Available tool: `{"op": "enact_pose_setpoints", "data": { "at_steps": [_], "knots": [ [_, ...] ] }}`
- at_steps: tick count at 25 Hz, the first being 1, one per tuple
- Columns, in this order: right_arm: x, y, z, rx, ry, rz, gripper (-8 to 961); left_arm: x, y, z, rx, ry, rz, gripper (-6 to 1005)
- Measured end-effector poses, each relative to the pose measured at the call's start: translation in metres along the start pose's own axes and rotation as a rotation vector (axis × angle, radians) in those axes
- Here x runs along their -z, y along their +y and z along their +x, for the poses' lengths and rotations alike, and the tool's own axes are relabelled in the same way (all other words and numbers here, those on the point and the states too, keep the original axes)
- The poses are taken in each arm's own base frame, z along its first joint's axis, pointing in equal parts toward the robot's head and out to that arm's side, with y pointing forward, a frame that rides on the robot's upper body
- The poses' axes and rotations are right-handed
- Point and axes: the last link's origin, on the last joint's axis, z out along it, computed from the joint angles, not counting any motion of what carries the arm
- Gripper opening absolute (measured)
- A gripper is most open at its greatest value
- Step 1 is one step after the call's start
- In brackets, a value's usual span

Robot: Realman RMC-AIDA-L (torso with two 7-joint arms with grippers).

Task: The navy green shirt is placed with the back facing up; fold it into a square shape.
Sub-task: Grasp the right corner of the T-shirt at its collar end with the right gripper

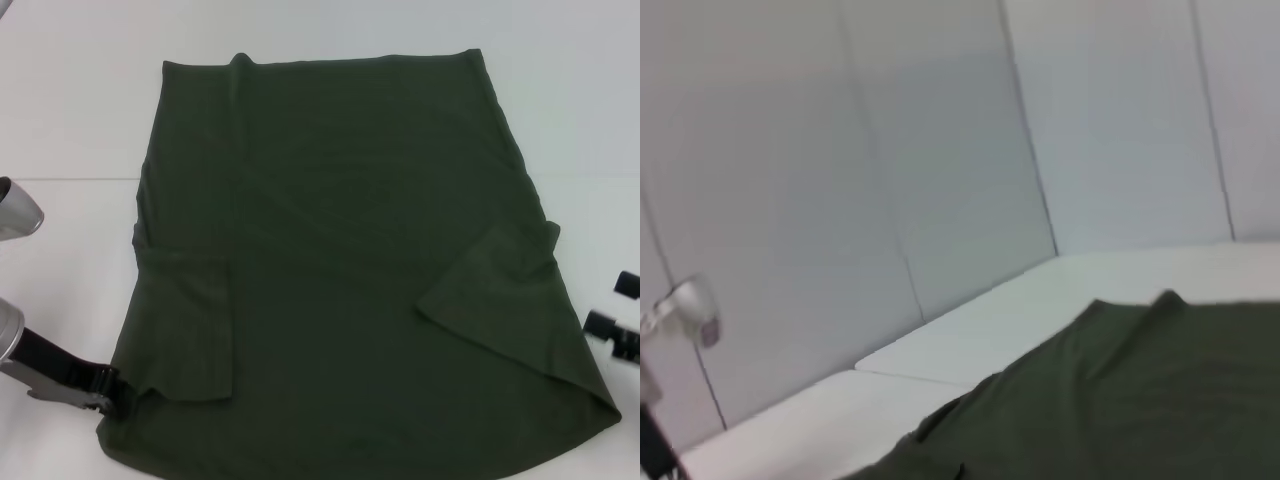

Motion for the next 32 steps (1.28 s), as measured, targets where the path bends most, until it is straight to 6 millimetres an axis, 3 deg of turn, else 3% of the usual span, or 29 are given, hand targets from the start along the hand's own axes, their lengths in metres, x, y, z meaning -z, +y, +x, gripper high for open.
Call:
{"op": "enact_pose_setpoints", "data": {
  "at_steps": [4,9,14,18,23,32],
  "knots": [
    [-0.007,-0.008,-0.031,-0.205,0.088,0.002,942,0.002,0.0,0.001,-0.005,0.002,0.0,47],
    [-0.017,-0.015,-0.071,-0.394,0.348,0.071,941,0.005,0.0,0.004,-0.005,0.017,-0.009,41],
    [-0.015,-0.027,-0.095,-0.555,0.562,0.211,942,0.008,-0.002,0.004,0.001,0.026,-0.014,36],
    [-0.009,-0.039,-0.095,-0.601,0.699,0.315,942,0.009,-0.002,0.005,-0.012,0.039,-0.026,36],
    [-0.011,-0.048,-0.075,-0.646,0.832,0.386,941,0.011,-0.002,0.006,-0.016,0.048,-0.035,36],
    [-0.021,-0.051,-0.047,-0.705,0.876,0.376,941,0.012,-0.003,0.007,-0.023,0.05,-0.032,37]
  ]
}}
